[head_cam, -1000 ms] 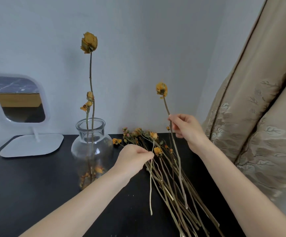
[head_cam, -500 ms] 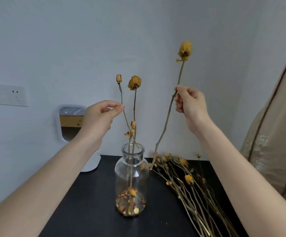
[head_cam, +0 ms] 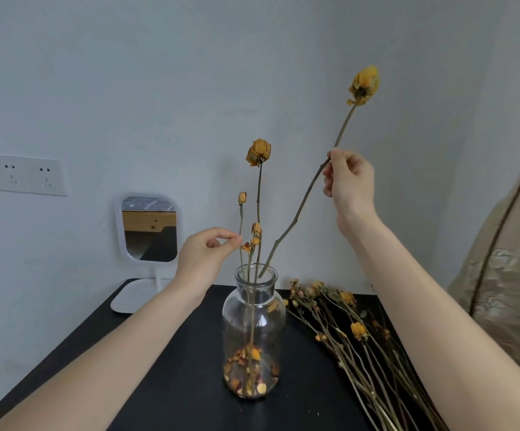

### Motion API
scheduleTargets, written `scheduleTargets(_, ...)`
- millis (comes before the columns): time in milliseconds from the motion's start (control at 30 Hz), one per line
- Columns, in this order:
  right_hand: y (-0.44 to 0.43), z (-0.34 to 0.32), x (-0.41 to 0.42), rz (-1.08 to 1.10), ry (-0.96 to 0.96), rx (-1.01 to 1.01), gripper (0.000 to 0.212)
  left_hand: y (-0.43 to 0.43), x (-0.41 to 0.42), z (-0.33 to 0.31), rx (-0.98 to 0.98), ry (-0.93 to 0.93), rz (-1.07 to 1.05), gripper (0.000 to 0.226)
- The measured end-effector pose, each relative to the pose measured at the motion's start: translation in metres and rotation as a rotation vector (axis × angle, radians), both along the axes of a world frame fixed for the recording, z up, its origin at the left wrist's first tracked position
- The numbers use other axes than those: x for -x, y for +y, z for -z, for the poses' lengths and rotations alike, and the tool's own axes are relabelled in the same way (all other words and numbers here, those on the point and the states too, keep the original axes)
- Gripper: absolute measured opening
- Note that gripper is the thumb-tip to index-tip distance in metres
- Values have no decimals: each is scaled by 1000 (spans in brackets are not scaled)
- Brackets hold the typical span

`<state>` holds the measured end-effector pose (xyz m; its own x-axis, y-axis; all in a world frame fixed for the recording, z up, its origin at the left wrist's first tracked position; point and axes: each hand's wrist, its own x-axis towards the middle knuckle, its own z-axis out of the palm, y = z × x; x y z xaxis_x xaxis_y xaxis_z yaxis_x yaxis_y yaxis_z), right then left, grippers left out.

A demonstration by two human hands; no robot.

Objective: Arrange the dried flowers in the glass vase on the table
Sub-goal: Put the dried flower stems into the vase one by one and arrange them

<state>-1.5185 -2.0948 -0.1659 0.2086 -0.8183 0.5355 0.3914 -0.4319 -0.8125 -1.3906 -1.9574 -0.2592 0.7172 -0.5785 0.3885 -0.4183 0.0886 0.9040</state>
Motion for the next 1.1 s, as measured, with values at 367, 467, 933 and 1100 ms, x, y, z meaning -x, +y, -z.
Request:
scheduleTargets(367,13,56,-8,-66,383,97,15,1,0,20,-244,-75,9,14)
scheduleTargets(467,18,74,-7,-114,483,111,14,-1,0,16,-287,-116,4,12)
scheduleTargets(933,30,122,-10,-124,557,25,8,20,17,43,-113,-118,-86,16)
scheduleTargets(1100,29,123,0,-106,544,18,18,35,48,68,-87,-150,64,21)
